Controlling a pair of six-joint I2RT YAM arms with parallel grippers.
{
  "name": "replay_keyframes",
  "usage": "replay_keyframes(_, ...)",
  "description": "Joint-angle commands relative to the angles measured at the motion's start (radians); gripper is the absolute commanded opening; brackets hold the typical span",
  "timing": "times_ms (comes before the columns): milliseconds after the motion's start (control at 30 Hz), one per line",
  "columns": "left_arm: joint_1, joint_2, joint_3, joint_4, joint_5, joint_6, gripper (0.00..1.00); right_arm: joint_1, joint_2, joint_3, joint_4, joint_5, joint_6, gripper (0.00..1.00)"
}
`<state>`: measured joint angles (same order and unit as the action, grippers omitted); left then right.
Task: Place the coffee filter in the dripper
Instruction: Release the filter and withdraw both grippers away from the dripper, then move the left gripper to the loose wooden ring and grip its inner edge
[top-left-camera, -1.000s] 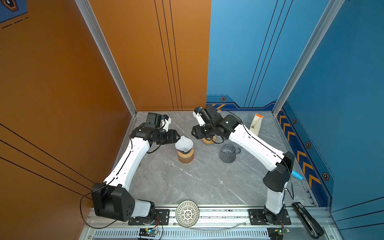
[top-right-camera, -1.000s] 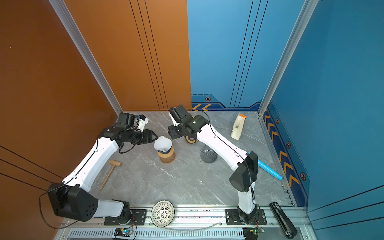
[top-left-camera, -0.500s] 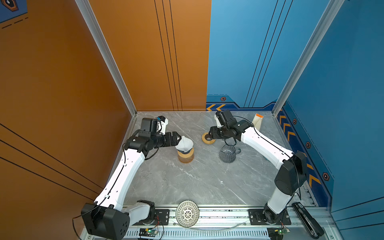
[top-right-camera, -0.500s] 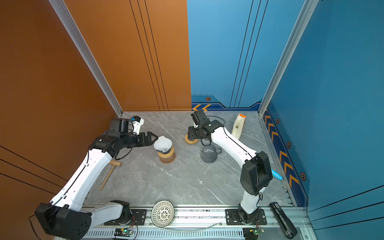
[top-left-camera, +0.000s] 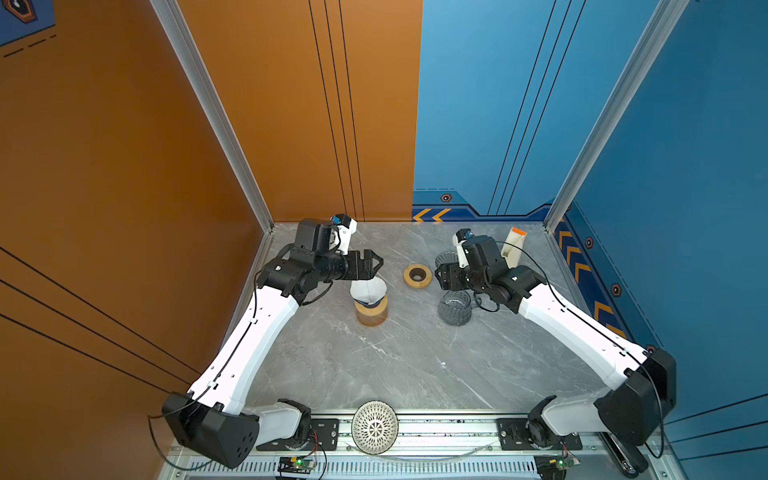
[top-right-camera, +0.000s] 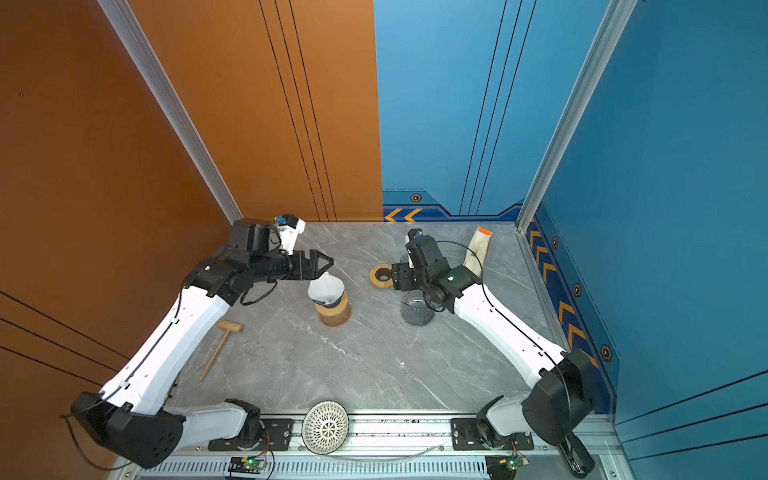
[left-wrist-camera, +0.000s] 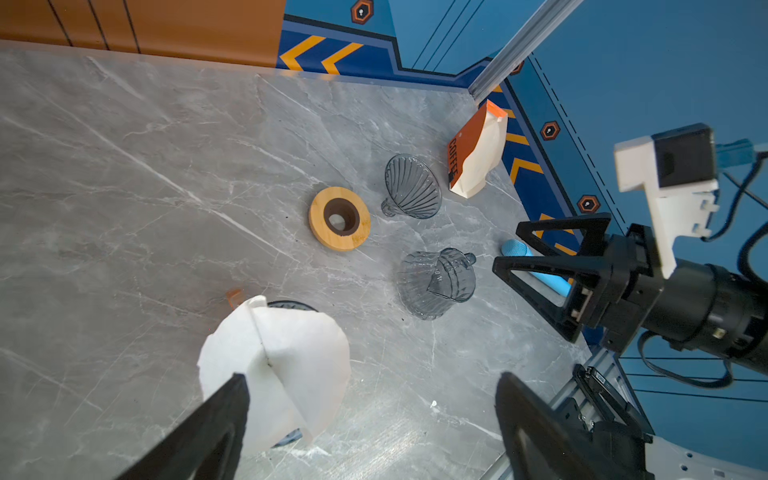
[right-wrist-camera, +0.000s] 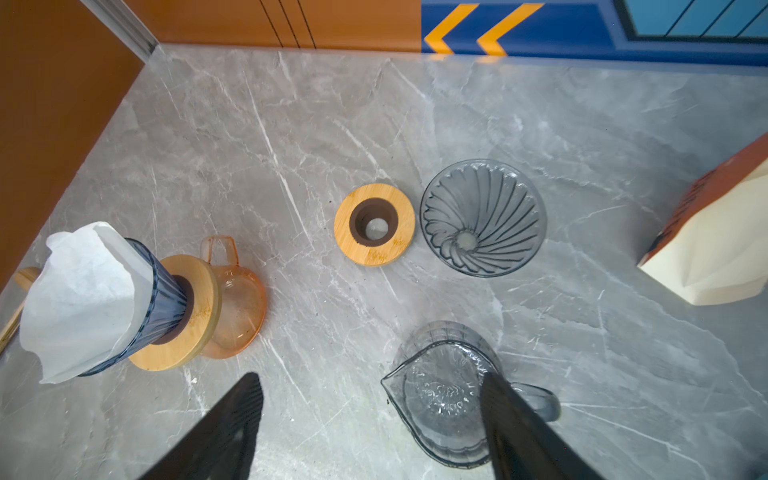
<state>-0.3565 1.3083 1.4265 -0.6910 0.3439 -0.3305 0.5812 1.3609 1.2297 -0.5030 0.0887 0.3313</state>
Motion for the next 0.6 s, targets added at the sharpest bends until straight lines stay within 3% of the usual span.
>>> replay_keyframes(0,-0.058,0.066,0.057,0.004,-0.050,-0.026,0.93,-0.014,-0.087,-0.082,0.093,0.085,-0.038,0.87)
replay_keyframes(267,-0.212,0.256,0.185,0.008,-0.164,-0.100,0.93,-0.058,-0.250,-0.248,0.124,0.102,-0.066,0.99)
replay_keyframes(567,-0.286,0.502,0.313,0.071,-0.293,-0.212,0.93,-0.147,-0.388,-0.389,0.141,0.012,-0.059,1.00)
